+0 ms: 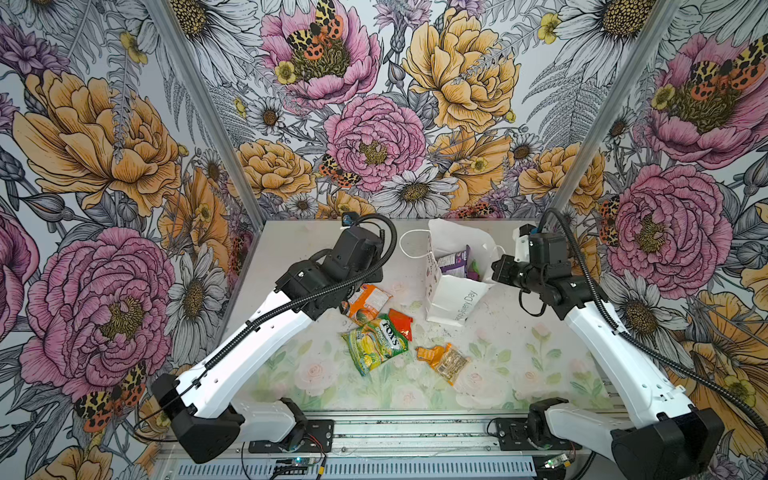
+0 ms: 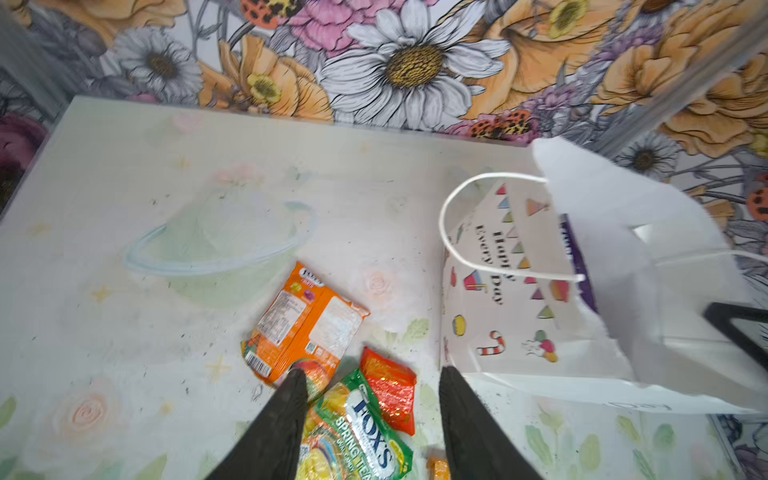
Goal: Place the snacks into the paper bag
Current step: 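Raise the left gripper and move it toward the green Fox's Spring Tea bag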
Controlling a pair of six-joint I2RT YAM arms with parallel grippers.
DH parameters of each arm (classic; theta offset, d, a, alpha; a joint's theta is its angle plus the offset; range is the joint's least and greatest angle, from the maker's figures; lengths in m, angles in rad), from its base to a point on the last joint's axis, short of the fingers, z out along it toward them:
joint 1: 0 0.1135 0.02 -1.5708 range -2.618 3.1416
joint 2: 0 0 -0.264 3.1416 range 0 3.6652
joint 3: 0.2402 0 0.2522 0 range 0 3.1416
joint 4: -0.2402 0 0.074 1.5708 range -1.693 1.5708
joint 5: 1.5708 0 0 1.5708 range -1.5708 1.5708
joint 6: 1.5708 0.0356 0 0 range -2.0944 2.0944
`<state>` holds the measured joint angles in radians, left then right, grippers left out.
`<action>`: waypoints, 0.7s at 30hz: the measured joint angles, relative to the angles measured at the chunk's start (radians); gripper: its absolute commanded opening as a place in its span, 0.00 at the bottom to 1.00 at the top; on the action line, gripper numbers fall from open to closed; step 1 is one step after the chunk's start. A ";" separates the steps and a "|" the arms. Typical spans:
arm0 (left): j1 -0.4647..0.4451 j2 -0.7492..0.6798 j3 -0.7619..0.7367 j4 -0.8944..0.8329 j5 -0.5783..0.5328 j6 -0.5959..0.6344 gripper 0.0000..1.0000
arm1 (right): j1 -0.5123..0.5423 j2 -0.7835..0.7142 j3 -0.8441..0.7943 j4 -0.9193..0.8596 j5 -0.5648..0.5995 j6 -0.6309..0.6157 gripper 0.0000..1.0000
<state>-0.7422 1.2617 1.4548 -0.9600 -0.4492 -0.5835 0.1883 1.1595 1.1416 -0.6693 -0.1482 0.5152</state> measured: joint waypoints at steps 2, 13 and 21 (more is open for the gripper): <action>0.025 -0.053 -0.117 -0.003 -0.001 -0.078 0.68 | 0.000 0.000 0.000 0.000 0.000 0.000 0.00; -0.104 0.019 -0.387 -0.004 0.032 -0.375 0.89 | 0.000 0.000 0.000 0.000 0.001 0.000 0.00; -0.259 0.335 -0.299 -0.008 0.057 -0.405 0.93 | 0.000 0.000 -0.006 0.008 0.001 0.000 0.00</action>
<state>-1.0008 1.5967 1.1561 -0.9680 -0.3923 -0.9886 0.1879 1.1595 1.1351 -0.6617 -0.1471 0.5148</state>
